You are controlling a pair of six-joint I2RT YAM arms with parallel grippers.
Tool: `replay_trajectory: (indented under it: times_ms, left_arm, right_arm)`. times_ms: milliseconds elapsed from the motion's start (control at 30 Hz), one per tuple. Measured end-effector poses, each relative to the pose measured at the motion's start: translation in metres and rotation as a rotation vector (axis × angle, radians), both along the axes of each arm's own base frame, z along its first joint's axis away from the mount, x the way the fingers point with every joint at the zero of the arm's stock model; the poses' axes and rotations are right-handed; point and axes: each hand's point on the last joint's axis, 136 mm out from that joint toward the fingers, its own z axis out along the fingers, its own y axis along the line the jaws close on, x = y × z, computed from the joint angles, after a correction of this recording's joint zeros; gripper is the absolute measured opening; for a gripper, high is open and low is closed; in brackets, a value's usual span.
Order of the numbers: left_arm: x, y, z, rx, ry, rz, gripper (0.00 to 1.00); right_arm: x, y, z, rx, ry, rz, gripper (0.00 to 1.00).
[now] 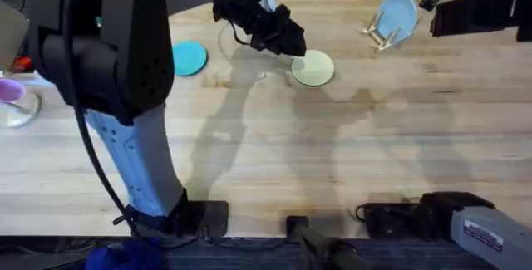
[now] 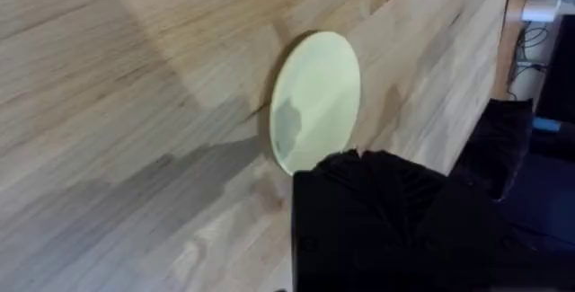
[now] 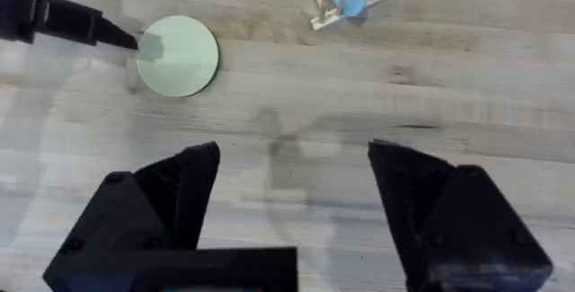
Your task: Pick up the plates from the table one by one and place each into a slot on the dish rack.
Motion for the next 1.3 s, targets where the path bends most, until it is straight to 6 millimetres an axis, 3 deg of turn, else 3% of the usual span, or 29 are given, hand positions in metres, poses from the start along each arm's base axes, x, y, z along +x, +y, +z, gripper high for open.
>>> replay_trajectory:
  times_ms: [300, 900, 1300]
  left_arm:
    - [-0.003, 0.005, -0.054, 0.053, 0.115, 0.017, 0.040]
    - [-0.002, -0.003, -0.059, -0.043, 0.216, 0.031, 0.040]
    - [-0.002, -0.003, -0.059, -0.042, 0.217, 0.032, 0.042]
  right_arm:
    - [0.000, 0.000, 0.000, 0.000, 0.000, 0.000, 0.995]
    - [0.003, 0.007, -0.004, 0.057, 0.020, -0.004, 0.993]
    - [0.045, 0.036, -0.059, 0.212, 0.225, 0.061, 0.995]
